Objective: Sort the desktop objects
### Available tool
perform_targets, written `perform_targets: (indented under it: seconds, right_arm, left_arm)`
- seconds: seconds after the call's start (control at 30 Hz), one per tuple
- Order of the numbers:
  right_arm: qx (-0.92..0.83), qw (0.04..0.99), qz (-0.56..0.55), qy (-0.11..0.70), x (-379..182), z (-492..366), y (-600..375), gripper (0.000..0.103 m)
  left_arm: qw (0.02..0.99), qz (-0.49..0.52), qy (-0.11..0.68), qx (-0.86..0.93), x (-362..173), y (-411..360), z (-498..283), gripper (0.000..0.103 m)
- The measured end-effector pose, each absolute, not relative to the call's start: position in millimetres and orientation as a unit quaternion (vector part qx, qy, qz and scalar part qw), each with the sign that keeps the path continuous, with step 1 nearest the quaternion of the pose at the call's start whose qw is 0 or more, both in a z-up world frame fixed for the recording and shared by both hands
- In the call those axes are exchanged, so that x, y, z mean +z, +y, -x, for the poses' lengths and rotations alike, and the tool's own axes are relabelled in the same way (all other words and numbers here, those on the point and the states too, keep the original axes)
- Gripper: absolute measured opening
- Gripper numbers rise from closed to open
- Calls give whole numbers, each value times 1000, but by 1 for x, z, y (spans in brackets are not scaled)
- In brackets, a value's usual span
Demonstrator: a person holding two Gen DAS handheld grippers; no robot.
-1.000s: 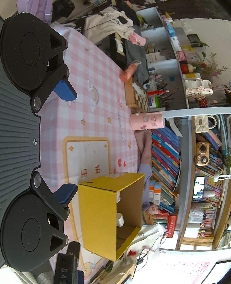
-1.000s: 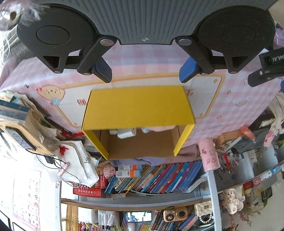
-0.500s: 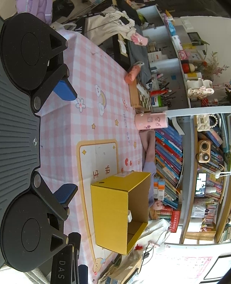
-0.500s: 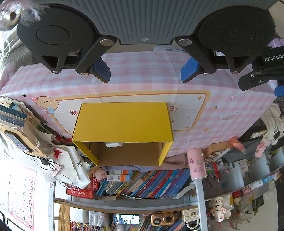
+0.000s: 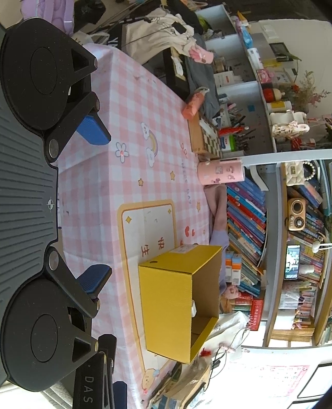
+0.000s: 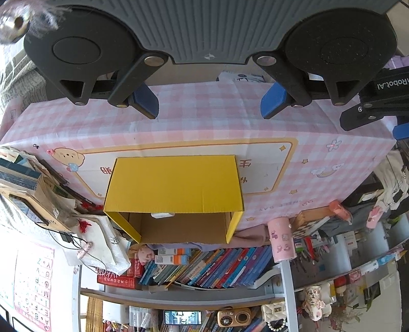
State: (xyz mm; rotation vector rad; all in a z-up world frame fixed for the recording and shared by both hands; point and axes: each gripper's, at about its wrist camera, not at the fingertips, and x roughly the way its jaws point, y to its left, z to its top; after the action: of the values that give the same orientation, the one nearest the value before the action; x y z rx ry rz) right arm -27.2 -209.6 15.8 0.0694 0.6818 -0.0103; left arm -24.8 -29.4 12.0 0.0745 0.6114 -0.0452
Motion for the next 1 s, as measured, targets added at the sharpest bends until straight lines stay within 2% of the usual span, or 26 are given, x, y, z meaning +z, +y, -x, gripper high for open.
perform_targets:
  seconds: [1.0]
  right_arm:
    - [9, 942, -20, 335, 19, 35, -197, 89]
  left_arm:
    - [953, -34, 299, -19, 12, -23, 32, 101]
